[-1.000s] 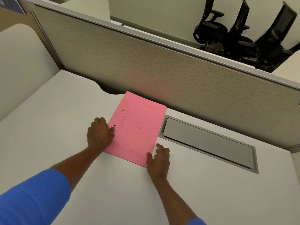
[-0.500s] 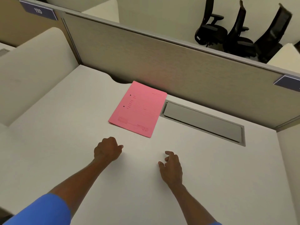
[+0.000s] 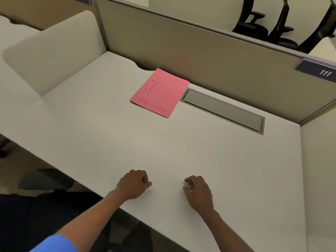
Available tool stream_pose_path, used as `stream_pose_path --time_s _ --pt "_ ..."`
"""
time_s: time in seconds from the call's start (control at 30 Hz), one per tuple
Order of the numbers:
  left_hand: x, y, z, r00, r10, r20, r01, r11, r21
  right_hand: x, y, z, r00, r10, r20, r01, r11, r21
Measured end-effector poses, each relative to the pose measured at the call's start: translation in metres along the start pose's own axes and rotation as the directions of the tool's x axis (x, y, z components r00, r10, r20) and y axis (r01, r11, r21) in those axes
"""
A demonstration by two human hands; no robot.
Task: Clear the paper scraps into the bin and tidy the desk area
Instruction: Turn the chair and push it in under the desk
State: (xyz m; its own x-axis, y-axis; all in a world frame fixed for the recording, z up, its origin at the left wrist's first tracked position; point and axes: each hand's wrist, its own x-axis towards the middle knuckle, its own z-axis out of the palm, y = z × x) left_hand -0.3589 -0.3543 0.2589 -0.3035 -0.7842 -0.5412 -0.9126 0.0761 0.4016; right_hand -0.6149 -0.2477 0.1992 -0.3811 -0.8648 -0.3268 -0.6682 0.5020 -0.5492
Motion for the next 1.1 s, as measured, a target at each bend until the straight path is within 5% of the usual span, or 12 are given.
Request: stream_pose_path --time_s 0.43,0.77,1.1 --pt "-0.147 -0.004 0.131 1.0 0.022 0.018 -0.022 1.0 -0.017 -0.163 0.093 -0.003 0.992 -0.06 0.112 0.072 0.992 -0.1" --pt "-0.237 -0.051 0.166 0.989 -0.139 0.051 0.144 0.983 -0.117 -0.225 0.099 0.025 0.961 -0.153 0.231 0.18 0.978 -0.101" --pt "-0.321 -0.148 0.194 0.927 -0.359 0.103 0.374 0.898 -0.234 -0.273 0.092 0.074 0.879 -0.082 0.47 0.213 0.949 -0.234"
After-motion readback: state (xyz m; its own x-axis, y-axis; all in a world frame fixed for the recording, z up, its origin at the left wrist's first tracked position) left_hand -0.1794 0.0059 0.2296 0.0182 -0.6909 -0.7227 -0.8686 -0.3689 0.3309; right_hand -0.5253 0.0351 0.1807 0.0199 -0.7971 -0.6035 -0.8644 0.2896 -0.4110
